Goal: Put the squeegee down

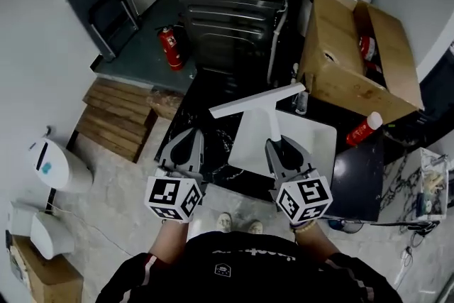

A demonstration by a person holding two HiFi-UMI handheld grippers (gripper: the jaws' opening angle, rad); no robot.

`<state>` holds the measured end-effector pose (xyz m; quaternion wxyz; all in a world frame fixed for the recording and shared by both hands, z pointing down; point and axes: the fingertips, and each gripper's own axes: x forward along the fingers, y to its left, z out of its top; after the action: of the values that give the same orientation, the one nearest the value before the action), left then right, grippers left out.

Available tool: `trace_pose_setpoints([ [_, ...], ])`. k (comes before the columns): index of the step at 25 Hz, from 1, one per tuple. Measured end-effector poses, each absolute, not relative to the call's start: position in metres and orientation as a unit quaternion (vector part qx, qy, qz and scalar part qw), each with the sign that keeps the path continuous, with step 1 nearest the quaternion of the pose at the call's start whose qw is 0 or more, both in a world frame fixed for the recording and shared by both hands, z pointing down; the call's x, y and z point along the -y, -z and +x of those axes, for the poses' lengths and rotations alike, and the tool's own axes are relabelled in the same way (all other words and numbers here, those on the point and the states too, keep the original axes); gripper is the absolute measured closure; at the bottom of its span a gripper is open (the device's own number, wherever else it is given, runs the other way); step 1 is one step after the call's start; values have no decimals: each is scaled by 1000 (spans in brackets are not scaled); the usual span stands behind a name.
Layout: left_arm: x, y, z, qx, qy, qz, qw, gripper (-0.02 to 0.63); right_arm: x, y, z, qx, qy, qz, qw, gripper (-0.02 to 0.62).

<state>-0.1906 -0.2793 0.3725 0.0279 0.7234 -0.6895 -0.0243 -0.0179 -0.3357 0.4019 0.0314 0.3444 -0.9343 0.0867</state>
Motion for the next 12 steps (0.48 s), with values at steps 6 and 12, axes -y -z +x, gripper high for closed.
trace_pose_setpoints([
  [6, 257, -393, -256, 727, 9, 686, 34, 594, 329, -432, -93, 946, -103, 302, 59, 472],
  [12, 248, -455, -305, 748, -11, 659, 79, 594, 326, -508, -151, 939, -130, 293, 125, 472],
])
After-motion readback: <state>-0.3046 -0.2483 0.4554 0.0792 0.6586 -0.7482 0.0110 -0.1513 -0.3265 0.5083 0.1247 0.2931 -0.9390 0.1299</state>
